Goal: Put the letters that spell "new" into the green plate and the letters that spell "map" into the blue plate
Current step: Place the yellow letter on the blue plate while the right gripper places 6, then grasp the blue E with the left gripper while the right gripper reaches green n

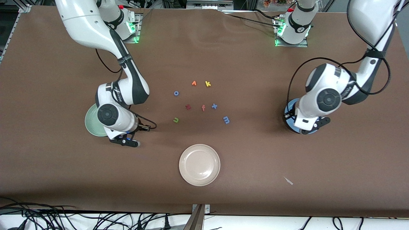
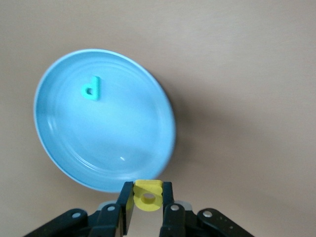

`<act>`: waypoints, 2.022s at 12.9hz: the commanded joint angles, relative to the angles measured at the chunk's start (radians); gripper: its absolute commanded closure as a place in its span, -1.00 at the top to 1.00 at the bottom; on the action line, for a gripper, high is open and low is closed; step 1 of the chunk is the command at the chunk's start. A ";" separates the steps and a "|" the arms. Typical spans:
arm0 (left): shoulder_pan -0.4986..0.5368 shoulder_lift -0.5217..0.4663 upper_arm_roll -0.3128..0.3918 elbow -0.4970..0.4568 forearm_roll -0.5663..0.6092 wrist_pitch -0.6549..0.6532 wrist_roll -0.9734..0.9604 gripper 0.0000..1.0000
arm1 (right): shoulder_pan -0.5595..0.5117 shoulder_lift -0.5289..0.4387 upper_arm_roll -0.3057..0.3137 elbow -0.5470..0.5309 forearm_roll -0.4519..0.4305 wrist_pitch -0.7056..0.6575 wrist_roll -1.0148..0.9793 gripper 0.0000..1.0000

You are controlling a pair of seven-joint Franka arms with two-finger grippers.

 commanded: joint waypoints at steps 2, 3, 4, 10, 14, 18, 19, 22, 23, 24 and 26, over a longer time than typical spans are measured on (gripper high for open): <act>0.102 0.093 -0.008 -0.017 0.056 0.011 0.162 -0.89 | -0.001 -0.200 -0.054 -0.251 -0.041 0.046 -0.141 -0.92; 0.127 0.119 -0.010 -0.017 0.090 0.021 0.165 -0.84 | -0.001 -0.221 -0.069 -0.291 -0.041 0.066 -0.178 -0.92; 0.138 0.141 -0.010 -0.017 0.116 0.037 0.165 -0.69 | -0.001 -0.244 -0.092 -0.329 -0.041 0.086 -0.218 -0.92; 0.109 0.064 -0.045 0.029 0.099 -0.012 0.147 1.00 | -0.003 -0.260 -0.198 -0.556 -0.033 0.405 -0.488 -0.89; 0.086 0.056 -0.204 0.145 -0.010 -0.112 -0.081 1.00 | -0.009 -0.254 -0.201 -0.520 -0.023 0.361 -0.490 1.00; -0.123 0.102 -0.211 0.149 0.006 0.054 -0.361 1.00 | 0.026 -0.248 -0.194 -0.342 0.022 0.102 -0.354 1.00; -0.176 0.121 -0.198 0.149 0.007 0.128 -0.388 1.00 | 0.049 -0.246 -0.194 -0.328 0.022 0.099 -0.303 1.00; -0.368 0.199 -0.090 0.180 0.068 0.201 -0.392 1.00 | 0.108 -0.220 -0.154 -0.285 0.065 0.105 -0.112 1.00; -0.435 0.246 -0.039 0.234 0.084 0.199 -0.389 1.00 | 0.123 -0.203 -0.134 -0.265 0.075 0.105 -0.040 1.00; -0.488 0.288 -0.002 0.271 0.082 0.199 -0.389 1.00 | 0.138 -0.186 -0.117 -0.247 0.077 0.105 0.019 1.00; -0.549 0.343 0.041 0.337 0.078 0.199 -0.389 1.00 | 0.177 -0.160 -0.106 -0.221 0.077 0.114 0.120 1.00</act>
